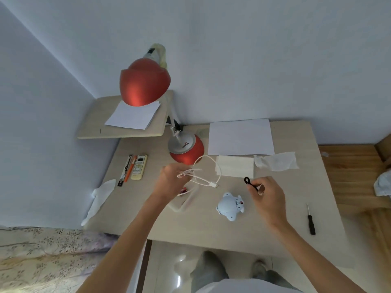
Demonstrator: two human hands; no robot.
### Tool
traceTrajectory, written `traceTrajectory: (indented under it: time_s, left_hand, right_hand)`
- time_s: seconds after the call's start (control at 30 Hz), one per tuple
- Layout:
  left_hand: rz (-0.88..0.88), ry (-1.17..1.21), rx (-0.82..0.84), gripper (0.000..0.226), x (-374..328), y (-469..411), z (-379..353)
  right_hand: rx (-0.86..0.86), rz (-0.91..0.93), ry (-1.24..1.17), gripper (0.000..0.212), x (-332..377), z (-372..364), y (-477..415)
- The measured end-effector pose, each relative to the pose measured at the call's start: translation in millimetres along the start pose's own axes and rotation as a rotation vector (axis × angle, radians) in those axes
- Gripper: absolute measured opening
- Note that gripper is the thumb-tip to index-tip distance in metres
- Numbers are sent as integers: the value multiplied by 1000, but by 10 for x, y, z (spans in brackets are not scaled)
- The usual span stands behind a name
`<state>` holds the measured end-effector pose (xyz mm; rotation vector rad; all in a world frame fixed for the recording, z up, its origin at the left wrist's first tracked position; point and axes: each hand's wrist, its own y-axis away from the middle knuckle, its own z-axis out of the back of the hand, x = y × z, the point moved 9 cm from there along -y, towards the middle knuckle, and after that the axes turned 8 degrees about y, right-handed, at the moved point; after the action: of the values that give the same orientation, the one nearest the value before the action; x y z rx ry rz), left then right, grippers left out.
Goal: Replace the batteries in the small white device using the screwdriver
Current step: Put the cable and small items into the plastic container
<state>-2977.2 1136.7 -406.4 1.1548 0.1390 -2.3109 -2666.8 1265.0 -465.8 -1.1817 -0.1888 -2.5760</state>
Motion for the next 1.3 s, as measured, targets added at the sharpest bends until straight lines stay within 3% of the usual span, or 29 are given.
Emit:
traceTrajectory:
  time_s: [0.27,0.37,0.63,0.77,0.9,1.3]
  left_hand:
    - [53,27,-62,33,528,-145,683]
    - [88,72,-37,24,835,-259,777]
    - [130,257,96,15,1523,-437,412]
    - [237,370,151,11,1870,-387,134]
    - [352,391,136,9,2144,-369,-7]
    - [342,163,231,13,2204,-524,-433]
  right_hand:
    - [-18,-7,-97,15,886,-647,10]
    - [-30,-65,-75,14,1048,-1094,116]
    - [12,-313,9,11,1096,-2089,354]
    - [49,-438,143,15,916,-2395,493]
    - [88,-461,249,4,868,-2541,593]
    - [-5,-445,206,14,833,-2336,853]
